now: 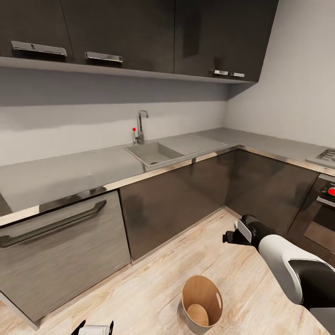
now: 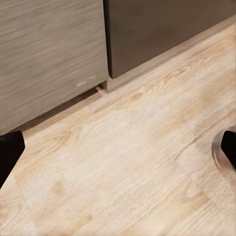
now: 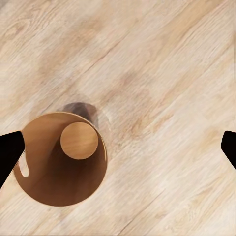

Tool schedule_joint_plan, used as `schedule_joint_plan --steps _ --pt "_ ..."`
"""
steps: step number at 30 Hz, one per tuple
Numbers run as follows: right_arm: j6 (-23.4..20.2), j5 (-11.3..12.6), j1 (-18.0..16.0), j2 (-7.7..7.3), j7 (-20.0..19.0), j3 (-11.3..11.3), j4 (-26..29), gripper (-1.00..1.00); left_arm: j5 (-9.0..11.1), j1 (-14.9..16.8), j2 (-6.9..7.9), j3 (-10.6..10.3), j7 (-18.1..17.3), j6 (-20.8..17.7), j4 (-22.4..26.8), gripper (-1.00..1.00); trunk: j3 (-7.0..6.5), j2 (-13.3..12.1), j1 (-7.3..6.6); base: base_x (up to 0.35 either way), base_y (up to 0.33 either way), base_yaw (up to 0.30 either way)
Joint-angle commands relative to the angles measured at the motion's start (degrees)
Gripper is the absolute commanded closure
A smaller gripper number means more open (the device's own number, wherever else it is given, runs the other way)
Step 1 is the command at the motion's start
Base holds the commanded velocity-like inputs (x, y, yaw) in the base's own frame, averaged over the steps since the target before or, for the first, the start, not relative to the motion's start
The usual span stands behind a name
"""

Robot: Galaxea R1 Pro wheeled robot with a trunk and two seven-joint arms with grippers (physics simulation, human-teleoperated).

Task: Put the three can of soda from the living room inside the tash can in the kitchen.

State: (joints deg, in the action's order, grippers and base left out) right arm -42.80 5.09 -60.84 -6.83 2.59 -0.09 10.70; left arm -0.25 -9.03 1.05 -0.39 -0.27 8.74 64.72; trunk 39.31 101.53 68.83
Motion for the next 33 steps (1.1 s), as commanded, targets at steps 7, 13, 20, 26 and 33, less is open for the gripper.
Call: schedule_joint_plan --steps 7,13,20,26,33 --pt "0.9 0.0 0.0 0.01 -0.1 0.0 0.0 -1.00 0.0 0.1 -0.06 0.0 0.0 -0.1 0.0 -1.00 1.26 2.8 1.54 0.000 0.000 0.000" --pt "1.0 0.0 0.0 0.05 -0.1 0.0 0.0 -1.00 0.0 0.1 -0.07 0.0 0.0 -0.1 -0.1 -1.00 2.33 5.2 2.86 0.000 0.000 0.000" --pt "1.0 0.0 0.0 0.06 -0.1 0.1 -0.1 -1.00 0.0 0.1 -0.09 0.0 -0.1 -0.1 -1.1 -1.00 3.59 8.0 4.39 0.000 0.000 0.000" --pt "1.1 0.0 0.0 0.06 -0.1 0.2 -0.1 -1.00 0.0 0.1 -0.09 -0.1 -0.1 -0.1 -1.3 -1.00 4.67 10.4 5.71 0.000 0.000 0.000" --pt "1.2 0.1 0.1 0.06 -0.1 0.1 -0.1 -1.00 0.0 0.1 -0.09 -0.1 -0.1 -0.1 -1.3 -1.00 5.92 13.2 7.25 0.000 0.000 0.000"
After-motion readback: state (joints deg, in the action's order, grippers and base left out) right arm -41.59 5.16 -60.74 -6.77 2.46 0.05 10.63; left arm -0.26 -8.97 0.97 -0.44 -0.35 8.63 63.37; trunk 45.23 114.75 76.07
